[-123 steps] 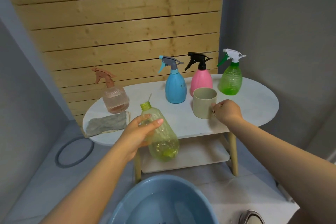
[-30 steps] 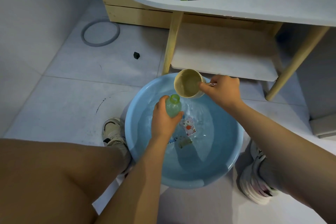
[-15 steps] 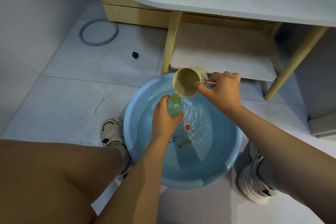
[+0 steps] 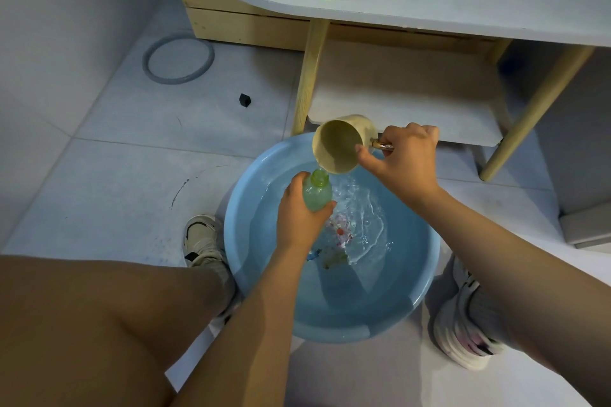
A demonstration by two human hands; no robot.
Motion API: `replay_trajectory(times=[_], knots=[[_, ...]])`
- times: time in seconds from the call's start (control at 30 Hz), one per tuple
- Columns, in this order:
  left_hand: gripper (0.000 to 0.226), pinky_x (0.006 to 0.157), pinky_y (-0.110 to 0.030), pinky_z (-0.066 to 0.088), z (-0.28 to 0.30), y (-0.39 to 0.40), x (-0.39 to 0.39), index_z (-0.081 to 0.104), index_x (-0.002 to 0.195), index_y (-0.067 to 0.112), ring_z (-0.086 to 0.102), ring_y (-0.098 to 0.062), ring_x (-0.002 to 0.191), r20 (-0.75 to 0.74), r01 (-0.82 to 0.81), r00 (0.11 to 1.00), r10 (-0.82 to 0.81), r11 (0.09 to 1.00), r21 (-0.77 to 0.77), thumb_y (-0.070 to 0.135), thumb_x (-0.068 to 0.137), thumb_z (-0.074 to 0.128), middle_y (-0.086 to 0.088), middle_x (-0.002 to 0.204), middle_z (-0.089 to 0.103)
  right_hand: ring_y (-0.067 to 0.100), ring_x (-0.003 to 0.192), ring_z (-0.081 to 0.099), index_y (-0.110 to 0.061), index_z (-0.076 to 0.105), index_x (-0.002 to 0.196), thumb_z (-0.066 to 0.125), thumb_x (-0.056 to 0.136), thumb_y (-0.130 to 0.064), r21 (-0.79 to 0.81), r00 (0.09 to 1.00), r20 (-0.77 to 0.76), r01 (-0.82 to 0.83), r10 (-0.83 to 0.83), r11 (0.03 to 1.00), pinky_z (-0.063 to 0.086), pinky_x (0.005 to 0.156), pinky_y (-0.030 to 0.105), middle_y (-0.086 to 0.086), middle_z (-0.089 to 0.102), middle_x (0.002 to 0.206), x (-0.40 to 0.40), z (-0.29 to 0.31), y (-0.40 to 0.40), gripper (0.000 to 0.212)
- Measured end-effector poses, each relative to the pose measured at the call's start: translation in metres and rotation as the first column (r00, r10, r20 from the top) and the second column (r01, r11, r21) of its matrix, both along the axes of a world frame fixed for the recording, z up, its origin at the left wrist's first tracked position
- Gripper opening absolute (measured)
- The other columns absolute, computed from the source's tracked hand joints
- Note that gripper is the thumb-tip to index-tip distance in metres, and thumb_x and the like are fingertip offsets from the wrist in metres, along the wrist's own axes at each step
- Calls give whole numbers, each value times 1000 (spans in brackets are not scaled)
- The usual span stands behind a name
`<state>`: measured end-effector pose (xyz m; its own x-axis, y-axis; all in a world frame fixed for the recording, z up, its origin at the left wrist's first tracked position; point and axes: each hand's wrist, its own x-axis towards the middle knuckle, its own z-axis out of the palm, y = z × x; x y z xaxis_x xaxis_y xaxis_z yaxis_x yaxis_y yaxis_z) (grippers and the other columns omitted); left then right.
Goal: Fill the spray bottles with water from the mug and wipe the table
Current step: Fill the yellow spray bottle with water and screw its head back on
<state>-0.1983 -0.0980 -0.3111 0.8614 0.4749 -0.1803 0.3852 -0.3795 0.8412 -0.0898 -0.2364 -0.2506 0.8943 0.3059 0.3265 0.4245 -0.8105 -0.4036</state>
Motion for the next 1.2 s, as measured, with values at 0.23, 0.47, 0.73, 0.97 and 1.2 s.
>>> replay_trajectory(times=[0.23,0.47,0.73,0.97,1.2], knots=[[66,84,-20,36,4,-2,1,44,130,21,51,-16,114,-9,-6,1000,6,1000,-2,29,74,79,2,126,55,19,64,40,-15,48,59,57,76,-56,3,999,28,20,-20,1000,18,75,30,-4,43,54,0,-1,1,45],[63,80,-20,36,9,-4,3,46,128,21,53,-15,109,-9,-15,1000,15,1000,-2,29,74,78,3,121,58,17,64,37,-17,44,59,54,74,-58,20,996,89,2,-4,1000,13,72,27,-8,40,53,-1,-2,2,45],[63,81,-20,38,7,-3,1,47,127,21,54,-16,110,-8,-11,1000,11,1000,0,29,74,79,3,120,60,16,62,36,-12,54,57,54,73,-57,56,981,192,-14,3,998,11,70,25,-9,41,53,1,-4,3,47],[64,82,-20,38,6,-5,1,47,128,20,54,-17,110,-6,-8,1000,8,1000,14,30,73,79,2,120,60,19,63,45,-10,59,61,56,74,-56,36,969,248,-25,15,999,14,70,27,-1,56,52,2,-7,3,48],[66,82,-21,38,6,-5,3,47,129,20,54,-17,112,-15,-8,1000,8,1000,9,30,73,79,2,122,59,22,62,49,-10,58,60,57,73,-55,25,955,294,-39,30,999,21,73,32,0,57,52,2,-8,3,47]])
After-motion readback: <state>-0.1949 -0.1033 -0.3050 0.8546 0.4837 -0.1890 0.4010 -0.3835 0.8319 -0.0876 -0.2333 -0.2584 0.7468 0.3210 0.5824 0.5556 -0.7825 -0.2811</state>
